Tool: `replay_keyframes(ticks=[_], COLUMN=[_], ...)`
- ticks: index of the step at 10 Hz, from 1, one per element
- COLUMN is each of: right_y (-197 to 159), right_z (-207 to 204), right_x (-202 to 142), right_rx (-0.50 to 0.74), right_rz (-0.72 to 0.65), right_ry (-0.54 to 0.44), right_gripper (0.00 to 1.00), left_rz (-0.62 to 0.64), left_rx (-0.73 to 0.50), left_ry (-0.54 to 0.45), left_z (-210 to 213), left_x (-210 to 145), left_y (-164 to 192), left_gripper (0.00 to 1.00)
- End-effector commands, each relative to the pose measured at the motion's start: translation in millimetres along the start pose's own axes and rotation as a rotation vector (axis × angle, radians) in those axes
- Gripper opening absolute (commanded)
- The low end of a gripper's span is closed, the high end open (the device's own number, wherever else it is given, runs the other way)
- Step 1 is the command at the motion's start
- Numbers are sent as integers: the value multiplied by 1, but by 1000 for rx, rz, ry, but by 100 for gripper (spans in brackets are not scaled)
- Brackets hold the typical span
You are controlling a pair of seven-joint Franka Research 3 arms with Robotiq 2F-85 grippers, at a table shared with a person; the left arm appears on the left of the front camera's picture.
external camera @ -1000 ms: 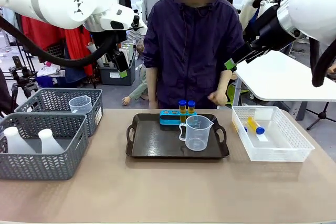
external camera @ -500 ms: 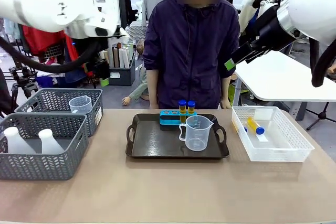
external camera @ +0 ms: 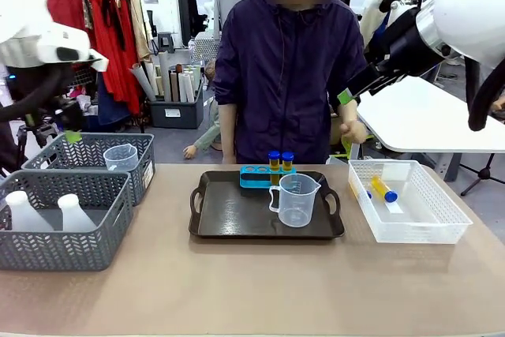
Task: Prepare the laboratory tools.
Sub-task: Pick up one Small flask and place it on the Handle tray.
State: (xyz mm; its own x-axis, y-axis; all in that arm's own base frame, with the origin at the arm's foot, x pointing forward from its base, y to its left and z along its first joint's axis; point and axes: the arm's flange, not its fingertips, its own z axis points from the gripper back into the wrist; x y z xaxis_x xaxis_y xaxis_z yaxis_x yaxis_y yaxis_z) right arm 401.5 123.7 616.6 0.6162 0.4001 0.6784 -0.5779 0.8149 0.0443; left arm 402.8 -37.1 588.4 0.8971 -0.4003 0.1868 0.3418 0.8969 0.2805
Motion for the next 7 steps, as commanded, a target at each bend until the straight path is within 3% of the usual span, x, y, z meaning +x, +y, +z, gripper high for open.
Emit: replay_keyframes(ticks=[1,2,3,4,7], right_y=[0,0,0,0,0], right_z=[1,1,1,1,1], right_x=[0,0,0,0,0], right_rx=[14,14,14,14,14], right_rz=[-3,-3,-3,-3,-3], right_ry=[-6,-6,-6,-6,-6], right_gripper=[100,100,100,100,100], left_rz=[67,53,-46,58,31], left_rx=[27,36,47,9,12], left_ry=[16,14,-81,32,7], left_z=[-25,-31,-16,-23,-25], left_x=[-24,-22,7,-26,-18], left_y=[19,26,2,27,20], left_gripper=[100,100,100,100,100])
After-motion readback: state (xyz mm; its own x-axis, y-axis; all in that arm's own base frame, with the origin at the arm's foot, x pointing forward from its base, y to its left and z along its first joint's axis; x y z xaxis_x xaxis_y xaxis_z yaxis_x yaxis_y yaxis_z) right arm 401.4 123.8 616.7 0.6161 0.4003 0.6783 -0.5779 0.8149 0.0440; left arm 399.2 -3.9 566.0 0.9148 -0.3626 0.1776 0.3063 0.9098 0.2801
